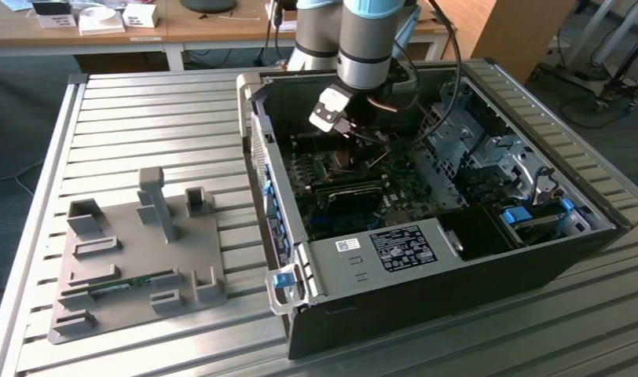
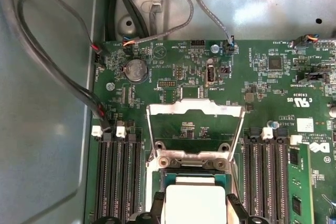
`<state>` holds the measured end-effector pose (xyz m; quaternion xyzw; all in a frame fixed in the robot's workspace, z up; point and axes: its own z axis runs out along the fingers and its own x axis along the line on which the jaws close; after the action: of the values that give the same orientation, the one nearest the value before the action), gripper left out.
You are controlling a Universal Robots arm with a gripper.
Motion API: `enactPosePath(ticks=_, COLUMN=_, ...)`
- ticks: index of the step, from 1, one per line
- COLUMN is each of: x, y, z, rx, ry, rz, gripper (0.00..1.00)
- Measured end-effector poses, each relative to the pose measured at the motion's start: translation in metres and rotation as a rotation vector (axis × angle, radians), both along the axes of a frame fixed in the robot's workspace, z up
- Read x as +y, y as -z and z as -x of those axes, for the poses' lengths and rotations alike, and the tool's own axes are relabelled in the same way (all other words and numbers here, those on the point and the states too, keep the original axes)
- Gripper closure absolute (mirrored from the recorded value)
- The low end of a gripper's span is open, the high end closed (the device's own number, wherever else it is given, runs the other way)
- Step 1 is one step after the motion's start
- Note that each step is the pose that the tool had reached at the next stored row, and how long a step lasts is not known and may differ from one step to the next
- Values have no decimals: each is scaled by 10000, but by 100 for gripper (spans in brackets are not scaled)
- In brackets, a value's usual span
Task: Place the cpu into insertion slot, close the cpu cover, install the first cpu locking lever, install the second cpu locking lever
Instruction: 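Place the cpu into insertion slot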
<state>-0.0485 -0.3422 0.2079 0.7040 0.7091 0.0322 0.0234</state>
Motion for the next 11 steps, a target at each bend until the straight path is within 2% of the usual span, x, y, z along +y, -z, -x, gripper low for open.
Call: enactPosePath(ticks=11, x=0, y=53, z=13, rx=3, ry=1, rz=-1, gripper=46)
